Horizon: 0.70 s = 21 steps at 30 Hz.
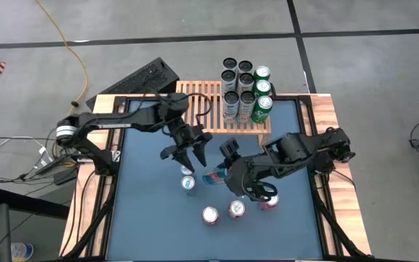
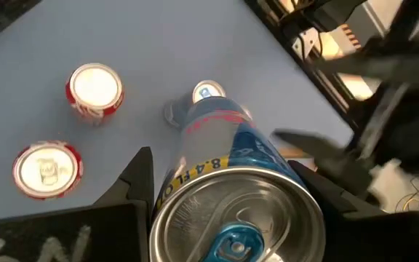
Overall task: Place canned beverage on shelf
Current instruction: Put the bottom right blue soda can on the shelf
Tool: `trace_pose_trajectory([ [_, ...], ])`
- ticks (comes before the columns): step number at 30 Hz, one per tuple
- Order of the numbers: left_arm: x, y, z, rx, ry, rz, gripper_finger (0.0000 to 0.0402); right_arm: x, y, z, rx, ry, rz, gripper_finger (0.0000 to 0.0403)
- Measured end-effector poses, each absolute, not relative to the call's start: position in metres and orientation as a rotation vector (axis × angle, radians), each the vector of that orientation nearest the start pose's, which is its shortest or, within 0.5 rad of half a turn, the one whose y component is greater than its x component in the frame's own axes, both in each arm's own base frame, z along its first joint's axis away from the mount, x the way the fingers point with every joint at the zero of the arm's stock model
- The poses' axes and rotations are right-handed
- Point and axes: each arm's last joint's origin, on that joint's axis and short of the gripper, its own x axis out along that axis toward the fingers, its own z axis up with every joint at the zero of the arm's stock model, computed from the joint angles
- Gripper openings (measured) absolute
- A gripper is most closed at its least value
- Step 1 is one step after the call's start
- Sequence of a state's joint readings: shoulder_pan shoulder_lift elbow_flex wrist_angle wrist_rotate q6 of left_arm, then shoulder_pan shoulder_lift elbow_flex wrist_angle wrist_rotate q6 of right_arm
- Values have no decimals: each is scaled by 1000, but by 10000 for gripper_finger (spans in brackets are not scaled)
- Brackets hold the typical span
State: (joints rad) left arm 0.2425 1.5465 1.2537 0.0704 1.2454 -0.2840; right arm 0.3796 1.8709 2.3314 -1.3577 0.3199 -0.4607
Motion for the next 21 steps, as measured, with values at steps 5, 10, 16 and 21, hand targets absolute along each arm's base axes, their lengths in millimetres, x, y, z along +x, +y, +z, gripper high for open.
trace_pose_trajectory([
  [5, 350, 65, 315, -472, 362, -960, 225, 329, 124, 444, -726, 816, 249, 190],
  [10, 357, 62, 314, -460, 334, -1007, 234, 331, 122, 446, -717, 792, 241, 190],
  [16, 360, 55, 327, -414, 262, -1062, 239, 336, 117, 448, -733, 755, 302, 190],
  [21, 360, 47, 332, -411, 253, -1106, 239, 339, 108, 448, -703, 747, 369, 190],
])
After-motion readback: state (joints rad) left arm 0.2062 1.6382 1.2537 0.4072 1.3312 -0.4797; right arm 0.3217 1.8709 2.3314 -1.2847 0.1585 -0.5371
